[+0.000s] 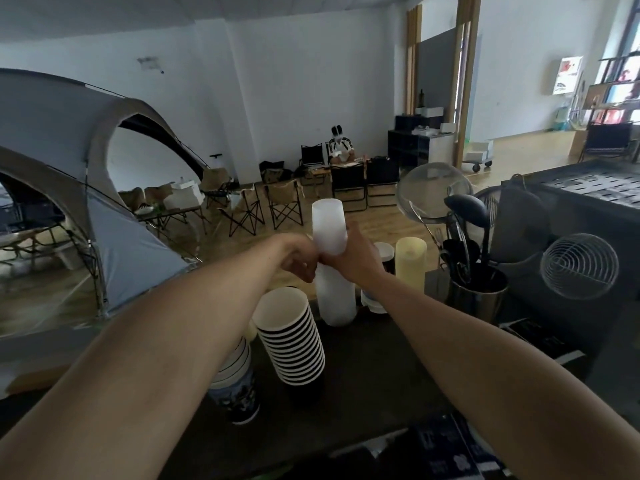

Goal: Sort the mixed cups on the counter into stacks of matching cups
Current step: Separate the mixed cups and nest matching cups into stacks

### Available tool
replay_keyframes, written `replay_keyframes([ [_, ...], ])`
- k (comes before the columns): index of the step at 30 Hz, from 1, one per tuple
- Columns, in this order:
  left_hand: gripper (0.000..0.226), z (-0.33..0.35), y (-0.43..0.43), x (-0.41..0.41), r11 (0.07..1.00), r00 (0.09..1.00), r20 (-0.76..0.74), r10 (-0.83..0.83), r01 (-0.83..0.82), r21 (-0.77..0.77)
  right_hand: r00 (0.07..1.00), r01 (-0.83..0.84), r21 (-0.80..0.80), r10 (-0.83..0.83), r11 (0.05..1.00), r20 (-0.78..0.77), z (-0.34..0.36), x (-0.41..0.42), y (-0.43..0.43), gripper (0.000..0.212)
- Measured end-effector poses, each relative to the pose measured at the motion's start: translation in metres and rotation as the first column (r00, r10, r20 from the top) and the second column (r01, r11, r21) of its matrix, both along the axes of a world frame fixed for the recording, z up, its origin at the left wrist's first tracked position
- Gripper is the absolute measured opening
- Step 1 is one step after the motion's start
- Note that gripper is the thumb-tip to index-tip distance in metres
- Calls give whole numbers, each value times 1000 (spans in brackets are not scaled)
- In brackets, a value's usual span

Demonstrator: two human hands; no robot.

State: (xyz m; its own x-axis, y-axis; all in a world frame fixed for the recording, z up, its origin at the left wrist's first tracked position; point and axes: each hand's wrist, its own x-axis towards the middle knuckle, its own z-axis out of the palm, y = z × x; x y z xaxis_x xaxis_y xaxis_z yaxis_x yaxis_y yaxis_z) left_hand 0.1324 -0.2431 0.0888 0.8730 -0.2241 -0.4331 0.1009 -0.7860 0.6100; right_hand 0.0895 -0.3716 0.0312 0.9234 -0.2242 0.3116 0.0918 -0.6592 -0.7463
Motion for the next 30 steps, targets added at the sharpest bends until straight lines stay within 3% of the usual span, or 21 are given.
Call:
replay_keyframes([
  [5, 54, 14, 9, -18, 999, 999, 40, 0, -2, 45, 1000, 9, -6, -10, 1000, -9, -1, -3, -1, 97],
  [11, 49, 39, 19, -35, 984, 969, 243, -43, -1, 178, 999, 32, 28, -32, 999, -3, 6, -21, -6, 97],
  [13, 45, 54, 23, -43, 969, 950, 302, -84, 8, 247, 994, 72, 86, -79, 994, 79, 3, -32, -8, 80],
  [16, 53, 82, 30, -64, 920, 928, 295, -228, 106, 377, 936, 161, 175, -206, 971, 284, -15, -57, -6, 27],
  [18, 67, 96, 35, -84, 849, 926, 193, -324, 194, 492, 962, 136, 139, -165, 981, 220, -39, -65, -3, 13],
  [20, 75, 98, 38, -103, 751, 914, 103, -391, 253, 609, 999, -21, 43, 23, 999, -43, -66, -70, 3, 16],
  [22, 80, 89, 39, -114, 667, 897, 55, -439, 283, 689, 936, -215, 28, 215, 976, -280, -89, -79, 12, 28],
  [24, 87, 76, 42, -120, 618, 893, 16, -450, 298, 727, 839, -348, 121, 367, 930, -402, -107, -91, 24, 57],
  [27, 91, 59, 47, -122, 620, 898, -16, -440, 317, 717, 784, -398, 116, 403, 910, -472, -122, -106, 41, 96],
  [30, 89, 54, 53, -125, 653, 887, 49, -458, 299, 696, 855, -341, 138, 368, 930, -365, -128, -115, 58, 96],
])
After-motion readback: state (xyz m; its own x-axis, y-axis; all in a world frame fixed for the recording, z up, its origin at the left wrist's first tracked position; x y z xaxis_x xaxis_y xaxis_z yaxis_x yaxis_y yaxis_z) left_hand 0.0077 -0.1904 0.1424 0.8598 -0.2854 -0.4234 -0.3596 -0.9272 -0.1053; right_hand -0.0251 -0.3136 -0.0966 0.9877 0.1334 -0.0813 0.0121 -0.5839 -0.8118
